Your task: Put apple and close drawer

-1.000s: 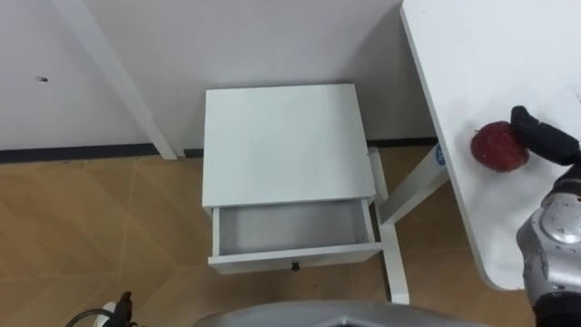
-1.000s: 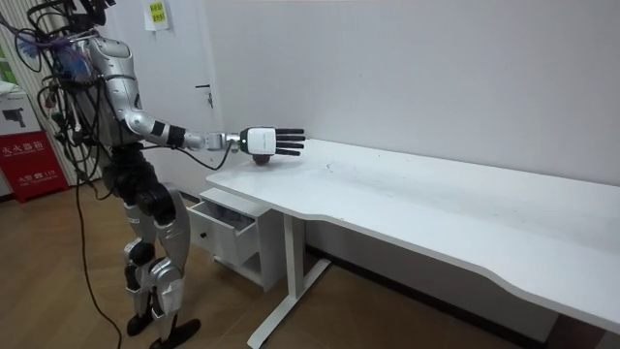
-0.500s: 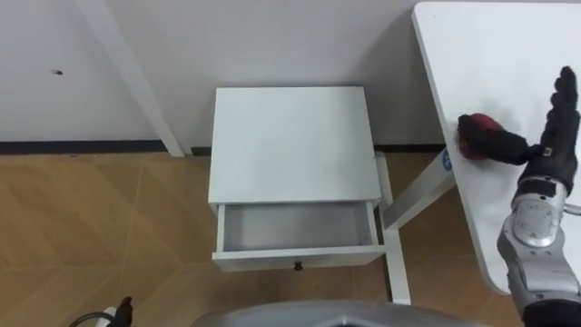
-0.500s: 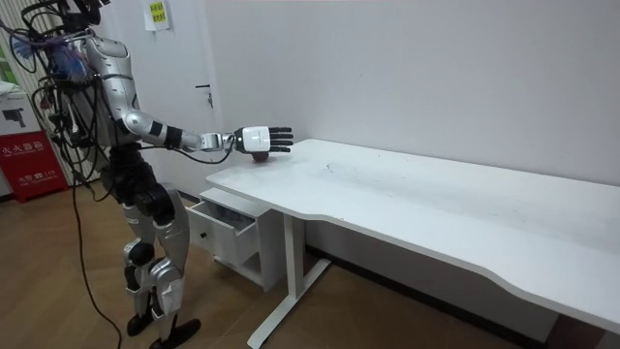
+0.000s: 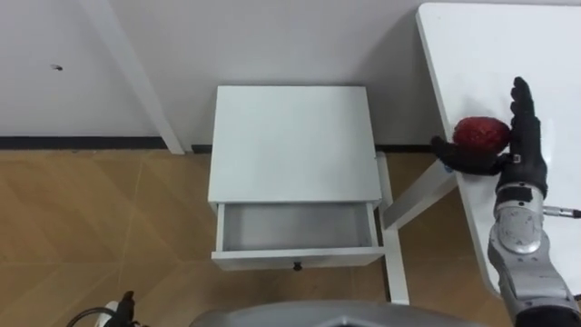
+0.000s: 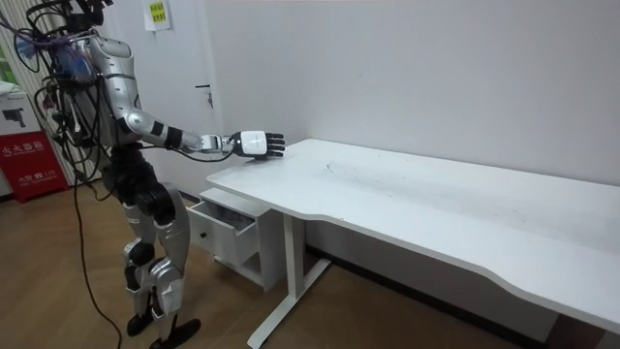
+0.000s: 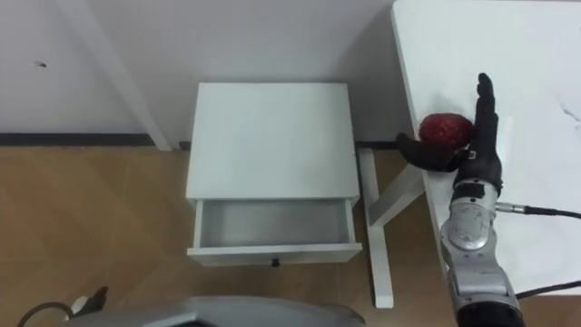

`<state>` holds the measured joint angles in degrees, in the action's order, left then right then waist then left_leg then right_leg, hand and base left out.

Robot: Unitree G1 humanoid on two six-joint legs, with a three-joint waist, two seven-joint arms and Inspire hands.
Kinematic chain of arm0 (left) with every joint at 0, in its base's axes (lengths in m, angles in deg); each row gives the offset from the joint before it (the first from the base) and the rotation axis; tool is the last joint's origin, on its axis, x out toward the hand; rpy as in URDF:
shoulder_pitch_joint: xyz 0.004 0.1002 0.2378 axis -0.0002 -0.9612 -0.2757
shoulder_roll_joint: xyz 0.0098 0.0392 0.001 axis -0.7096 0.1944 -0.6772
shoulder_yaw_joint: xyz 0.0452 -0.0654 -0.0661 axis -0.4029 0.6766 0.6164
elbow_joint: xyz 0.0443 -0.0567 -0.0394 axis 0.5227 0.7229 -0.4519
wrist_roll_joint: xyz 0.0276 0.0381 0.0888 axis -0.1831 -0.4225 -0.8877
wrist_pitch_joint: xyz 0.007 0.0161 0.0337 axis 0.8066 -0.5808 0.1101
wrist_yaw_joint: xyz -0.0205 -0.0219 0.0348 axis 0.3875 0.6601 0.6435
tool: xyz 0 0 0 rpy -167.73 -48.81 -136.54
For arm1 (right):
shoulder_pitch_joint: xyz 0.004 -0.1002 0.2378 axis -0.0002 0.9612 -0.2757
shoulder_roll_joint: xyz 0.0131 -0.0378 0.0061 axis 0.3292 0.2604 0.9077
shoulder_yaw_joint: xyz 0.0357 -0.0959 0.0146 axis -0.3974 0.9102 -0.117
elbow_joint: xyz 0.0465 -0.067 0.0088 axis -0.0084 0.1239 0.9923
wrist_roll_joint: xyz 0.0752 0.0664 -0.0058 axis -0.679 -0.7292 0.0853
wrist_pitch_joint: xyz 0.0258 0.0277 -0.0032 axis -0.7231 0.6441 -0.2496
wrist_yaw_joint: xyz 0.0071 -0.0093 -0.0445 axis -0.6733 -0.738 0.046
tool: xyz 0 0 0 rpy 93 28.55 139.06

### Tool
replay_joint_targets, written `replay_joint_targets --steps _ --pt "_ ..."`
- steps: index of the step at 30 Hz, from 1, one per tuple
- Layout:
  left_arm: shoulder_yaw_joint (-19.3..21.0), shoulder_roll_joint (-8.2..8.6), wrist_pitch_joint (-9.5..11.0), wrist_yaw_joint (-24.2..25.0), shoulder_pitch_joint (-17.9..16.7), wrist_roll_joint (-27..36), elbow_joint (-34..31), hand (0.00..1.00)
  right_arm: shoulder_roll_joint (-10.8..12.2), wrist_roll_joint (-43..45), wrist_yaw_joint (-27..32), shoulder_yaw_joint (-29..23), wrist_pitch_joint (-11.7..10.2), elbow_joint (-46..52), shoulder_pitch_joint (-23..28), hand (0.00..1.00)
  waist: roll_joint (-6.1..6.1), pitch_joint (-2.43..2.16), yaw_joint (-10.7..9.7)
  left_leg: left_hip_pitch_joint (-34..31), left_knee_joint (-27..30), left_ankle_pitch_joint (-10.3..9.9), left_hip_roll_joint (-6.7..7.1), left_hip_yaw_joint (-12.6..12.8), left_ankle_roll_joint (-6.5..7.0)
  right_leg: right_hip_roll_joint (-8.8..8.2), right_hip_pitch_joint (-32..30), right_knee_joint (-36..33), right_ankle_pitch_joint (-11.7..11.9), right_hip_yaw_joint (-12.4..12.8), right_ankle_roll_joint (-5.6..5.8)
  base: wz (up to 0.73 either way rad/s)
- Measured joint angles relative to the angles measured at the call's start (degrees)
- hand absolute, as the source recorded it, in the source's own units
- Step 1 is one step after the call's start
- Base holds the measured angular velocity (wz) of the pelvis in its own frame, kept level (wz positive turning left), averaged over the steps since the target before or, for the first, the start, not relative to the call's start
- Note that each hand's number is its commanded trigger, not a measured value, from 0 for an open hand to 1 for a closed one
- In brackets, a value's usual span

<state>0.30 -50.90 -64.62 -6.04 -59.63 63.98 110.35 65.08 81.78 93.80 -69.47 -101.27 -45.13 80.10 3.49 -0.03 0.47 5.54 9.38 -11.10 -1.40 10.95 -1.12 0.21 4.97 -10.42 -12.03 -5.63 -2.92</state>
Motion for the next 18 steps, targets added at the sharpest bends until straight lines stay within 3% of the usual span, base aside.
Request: replay_joint_targets --steps 6,18 --pt "-0.46 0.03 -0.01 0.14 -0.35 0.03 -0.87 0.00 -0.08 3.23 -0.51 0.13 -0.20 -0.23 -0.02 1.00 -0.43 0.05 -0.15 -0.24 0.08 0.00 -0.01 -0.15 0.00 -0.05 0.03 0.30 0.00 -0.38 0.00 0.01" --pt "-0.49 0.09 -0.12 -0.02 -0.50 0.00 -1.92 0.00 -0.30 6.12 -0.37 -0.95 -0.03 -0.39 -0.27 1.00 -0.32 -0.30 -0.30 -0.83 0.21 0.00 -0.07 -0.21 0.00 -0.01 -0.02 0.62 0.04 -0.89 -0.05 0.00"
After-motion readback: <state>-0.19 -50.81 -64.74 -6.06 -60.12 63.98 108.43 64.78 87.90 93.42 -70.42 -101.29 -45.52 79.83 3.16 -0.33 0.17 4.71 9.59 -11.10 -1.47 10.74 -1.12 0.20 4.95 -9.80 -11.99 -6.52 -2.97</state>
